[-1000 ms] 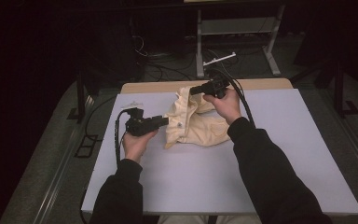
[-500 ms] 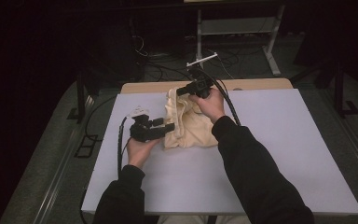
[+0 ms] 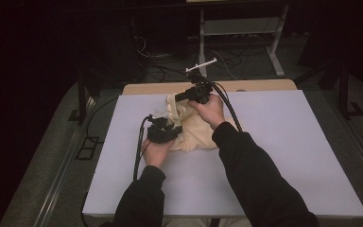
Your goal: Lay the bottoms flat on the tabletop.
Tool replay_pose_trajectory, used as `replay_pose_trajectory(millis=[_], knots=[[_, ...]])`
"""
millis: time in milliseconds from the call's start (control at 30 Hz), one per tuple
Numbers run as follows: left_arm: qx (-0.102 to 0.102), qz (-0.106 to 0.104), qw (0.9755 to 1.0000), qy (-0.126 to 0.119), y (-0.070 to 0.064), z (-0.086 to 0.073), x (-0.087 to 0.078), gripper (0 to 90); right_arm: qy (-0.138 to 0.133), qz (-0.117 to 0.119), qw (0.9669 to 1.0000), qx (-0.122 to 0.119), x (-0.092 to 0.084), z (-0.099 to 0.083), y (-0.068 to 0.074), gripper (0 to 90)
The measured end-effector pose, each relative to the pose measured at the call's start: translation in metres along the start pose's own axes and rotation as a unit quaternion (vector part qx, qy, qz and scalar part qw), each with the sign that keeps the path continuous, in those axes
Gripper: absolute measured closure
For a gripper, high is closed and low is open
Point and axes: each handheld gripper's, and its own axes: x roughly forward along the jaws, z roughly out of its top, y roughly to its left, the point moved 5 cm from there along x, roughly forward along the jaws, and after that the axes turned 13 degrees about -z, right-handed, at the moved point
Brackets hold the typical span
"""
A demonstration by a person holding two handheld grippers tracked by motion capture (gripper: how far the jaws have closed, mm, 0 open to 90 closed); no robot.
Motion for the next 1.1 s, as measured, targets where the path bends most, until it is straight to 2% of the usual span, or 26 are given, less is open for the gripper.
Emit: replay_pose_trajectory(millis=[67, 133, 167, 233, 333, 467, 567, 667, 833, 933, 1033, 1100], knots=[[-0.013, -0.009, 0.9999, 0.001, 0.003, -0.001, 0.000, 76.4, 0.005, 0.002, 1.0000, 0.001, 0.000, -0.003, -0.002, 86.4], [-0.025, -0.023, 0.9994, -0.004, 0.007, -0.001, -0.004, 78.4, 0.008, 0.012, 0.9999, 0.003, -0.001, -0.006, -0.005, 83.7], [-0.029, -0.027, 0.9992, -0.008, 0.009, 0.000, -0.006, 78.9, 0.009, 0.019, 0.9998, 0.004, -0.002, -0.008, -0.009, 78.2], [-0.039, -0.034, 0.9984, -0.021, 0.014, 0.002, -0.014, 79.3, 0.010, 0.017, 0.9998, 0.007, -0.005, -0.012, -0.015, 66.3], [-0.057, -0.039, 0.9968, -0.039, 0.025, 0.004, -0.028, 79.5, 0.004, 0.008, 0.9999, 0.007, -0.013, -0.023, -0.032, 54.9], [-0.071, -0.036, 0.9957, -0.048, 0.035, 0.004, -0.038, 79.5, -0.002, 0.001, 0.9995, 0.033, -0.022, -0.040, -0.062, 42.6], [-0.082, -0.038, 0.9940, -0.061, 0.041, 0.004, -0.045, 79.5, 0.007, -0.028, 0.9989, 0.036, -0.027, -0.054, -0.085, 34.0], [-0.085, -0.034, 0.9943, -0.056, 0.045, 0.002, -0.047, 79.5, 0.016, -0.057, 0.9977, 0.034, -0.035, -0.069, -0.107, 26.3], [-0.083, -0.039, 0.9942, -0.056, 0.047, -0.001, -0.048, 79.5, 0.035, -0.087, 0.9942, 0.053, -0.045, -0.098, -0.144, 23.7], [-0.081, -0.039, 0.9944, -0.054, 0.046, -0.001, -0.048, 79.4, 0.047, -0.089, 0.9912, 0.086, -0.049, -0.116, -0.165, 25.2], [-0.080, -0.041, 0.9944, -0.055, 0.046, 0.000, -0.048, 79.4, 0.066, -0.071, 0.9896, 0.107, -0.049, -0.133, -0.179, 35.3], [-0.080, -0.042, 0.9944, -0.054, 0.046, 0.000, -0.048, 79.3, 0.082, -0.054, 0.9881, 0.118, -0.048, -0.143, -0.183, 45.8]])
